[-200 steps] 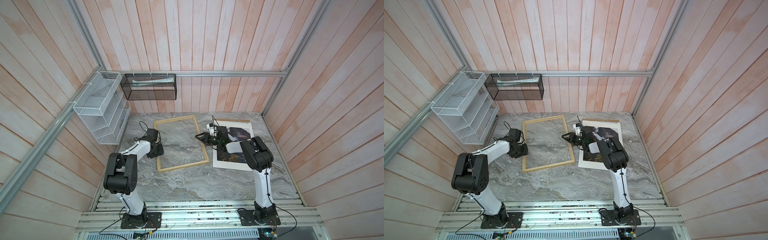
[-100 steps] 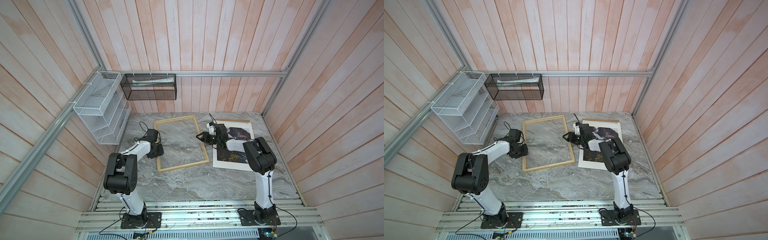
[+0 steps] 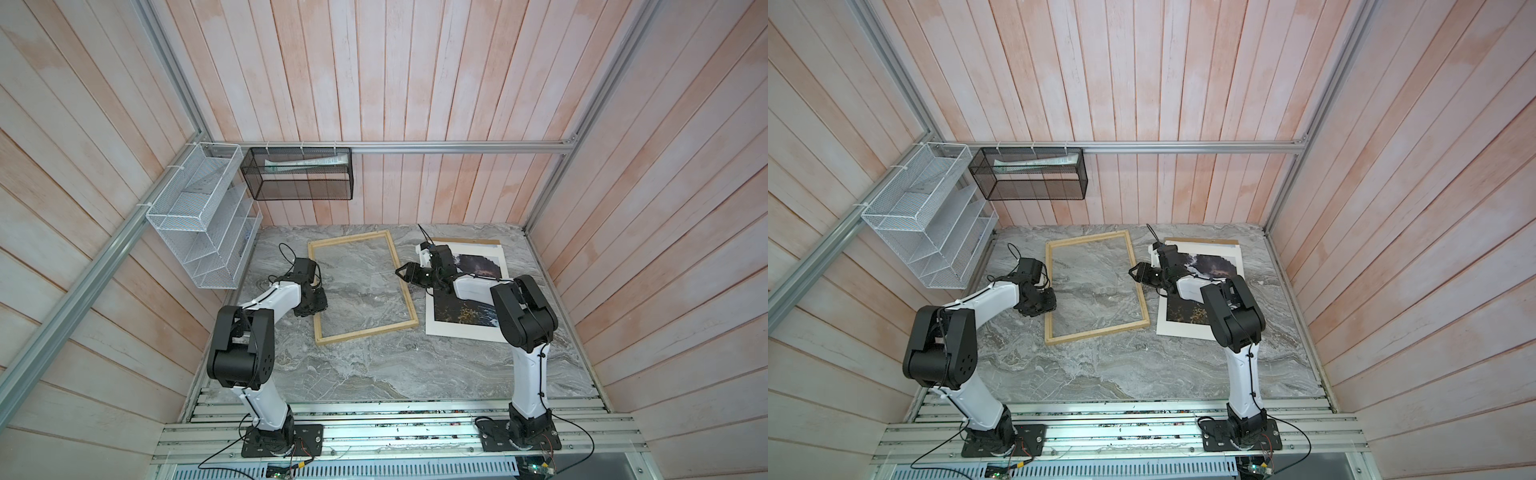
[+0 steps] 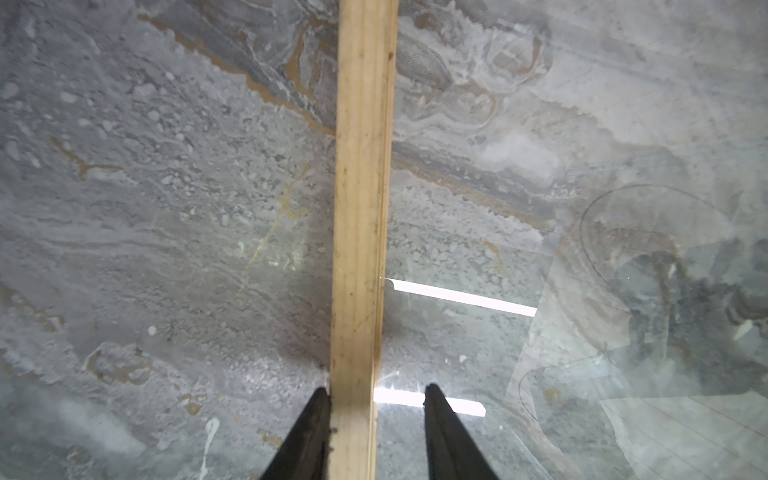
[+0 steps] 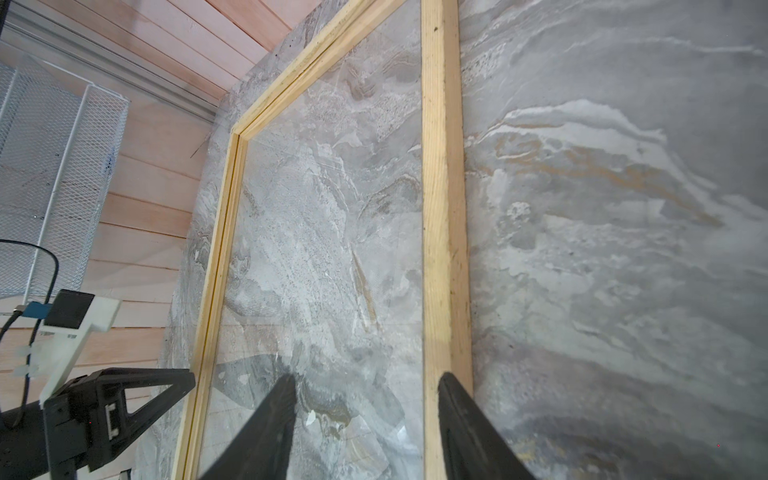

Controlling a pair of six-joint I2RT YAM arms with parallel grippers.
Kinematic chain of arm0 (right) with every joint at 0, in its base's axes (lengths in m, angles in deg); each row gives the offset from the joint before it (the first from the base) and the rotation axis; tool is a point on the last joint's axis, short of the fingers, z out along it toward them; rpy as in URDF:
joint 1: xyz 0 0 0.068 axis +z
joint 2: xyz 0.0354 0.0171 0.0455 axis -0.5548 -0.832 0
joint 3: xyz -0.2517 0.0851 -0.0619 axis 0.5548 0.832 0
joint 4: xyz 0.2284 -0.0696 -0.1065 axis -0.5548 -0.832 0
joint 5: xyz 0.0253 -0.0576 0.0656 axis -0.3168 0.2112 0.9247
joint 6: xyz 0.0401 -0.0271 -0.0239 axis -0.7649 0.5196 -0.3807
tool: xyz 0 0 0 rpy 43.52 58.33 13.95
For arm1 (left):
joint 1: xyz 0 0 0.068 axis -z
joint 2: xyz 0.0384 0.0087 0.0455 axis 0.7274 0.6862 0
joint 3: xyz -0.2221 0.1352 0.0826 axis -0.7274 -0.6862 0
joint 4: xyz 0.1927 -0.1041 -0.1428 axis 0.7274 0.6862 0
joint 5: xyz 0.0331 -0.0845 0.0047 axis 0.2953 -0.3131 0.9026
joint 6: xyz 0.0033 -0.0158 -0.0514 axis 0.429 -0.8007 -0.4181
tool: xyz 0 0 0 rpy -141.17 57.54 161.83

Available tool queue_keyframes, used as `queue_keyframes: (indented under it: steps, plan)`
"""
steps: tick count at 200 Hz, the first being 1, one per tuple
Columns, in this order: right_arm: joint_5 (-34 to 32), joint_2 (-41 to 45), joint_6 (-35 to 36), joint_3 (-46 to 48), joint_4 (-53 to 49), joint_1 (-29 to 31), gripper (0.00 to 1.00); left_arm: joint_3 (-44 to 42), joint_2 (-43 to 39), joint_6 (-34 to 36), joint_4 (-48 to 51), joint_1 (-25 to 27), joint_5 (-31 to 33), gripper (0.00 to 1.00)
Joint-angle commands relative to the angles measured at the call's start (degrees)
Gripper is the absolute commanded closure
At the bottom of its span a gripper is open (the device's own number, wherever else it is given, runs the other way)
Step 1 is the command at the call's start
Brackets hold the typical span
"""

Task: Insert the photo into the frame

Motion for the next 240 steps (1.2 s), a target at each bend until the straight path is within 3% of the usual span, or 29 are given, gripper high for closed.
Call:
queue_keyframes:
  steps: [1, 162, 216, 240]
  plan:
    - [-1.8, 1.4, 1.2, -2.0, -2.7, 0.3, 0.46, -0.6, -0.2, 0.6, -1.2, -0.2, -0.7, 0.60]
    - [-1.4, 0.4, 1.8, -1.3, -5.8, 0.3, 0.48, -2.7, 0.5, 1.9, -5.2, 0.9, -2.3, 0.70]
    - [0.3, -1.0, 2.3, -2.9, -6.9, 0.5, 0.50, -2.6, -0.1, 2.0, -4.8, 0.8, -1.8, 0.70]
    - [0.6, -1.7, 2.6, -3.8, -7.7, 0.6, 0.50, -2.6, -1.3, 1.6, -4.7, 0.8, -0.8, 0.60]
